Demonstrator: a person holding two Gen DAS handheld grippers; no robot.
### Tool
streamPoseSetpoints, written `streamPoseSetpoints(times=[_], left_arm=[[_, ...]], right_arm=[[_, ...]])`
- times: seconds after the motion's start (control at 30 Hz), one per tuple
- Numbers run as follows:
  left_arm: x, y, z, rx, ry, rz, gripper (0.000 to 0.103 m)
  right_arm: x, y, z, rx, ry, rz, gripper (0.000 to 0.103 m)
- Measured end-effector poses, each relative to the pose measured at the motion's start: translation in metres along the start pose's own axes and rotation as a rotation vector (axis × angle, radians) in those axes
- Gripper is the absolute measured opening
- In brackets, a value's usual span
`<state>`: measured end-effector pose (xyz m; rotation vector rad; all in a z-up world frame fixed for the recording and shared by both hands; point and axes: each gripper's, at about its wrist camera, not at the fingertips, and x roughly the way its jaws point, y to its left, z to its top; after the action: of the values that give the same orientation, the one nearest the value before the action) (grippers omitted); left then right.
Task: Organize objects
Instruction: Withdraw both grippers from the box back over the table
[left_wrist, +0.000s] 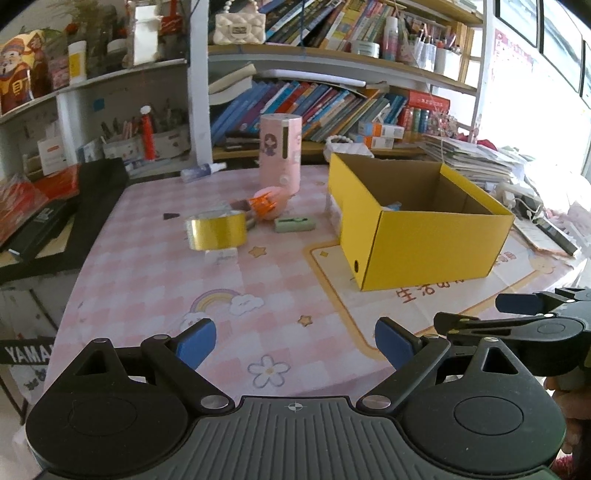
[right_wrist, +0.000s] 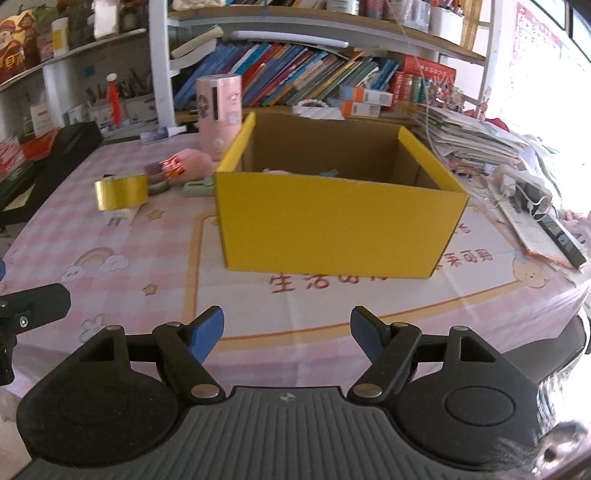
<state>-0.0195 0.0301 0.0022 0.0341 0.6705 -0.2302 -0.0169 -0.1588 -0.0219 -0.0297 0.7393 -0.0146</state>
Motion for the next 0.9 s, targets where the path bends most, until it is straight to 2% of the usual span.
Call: streamPoseSetpoints(times=[0.37,0.9], left_arm=[[-0.015,0.015,-0.01,-0.015,-0.012,0.02,0.095],[-0.029,0.046,-0.014,-0.048,-0.038,0.058,0.095]], right_arm=[[-0.009,0.025,-0.009,-0.032,-0.003,0.03,0.076],[-0.014,0.061,-0.006,-0.081,-0.021,0.072,0.076]])
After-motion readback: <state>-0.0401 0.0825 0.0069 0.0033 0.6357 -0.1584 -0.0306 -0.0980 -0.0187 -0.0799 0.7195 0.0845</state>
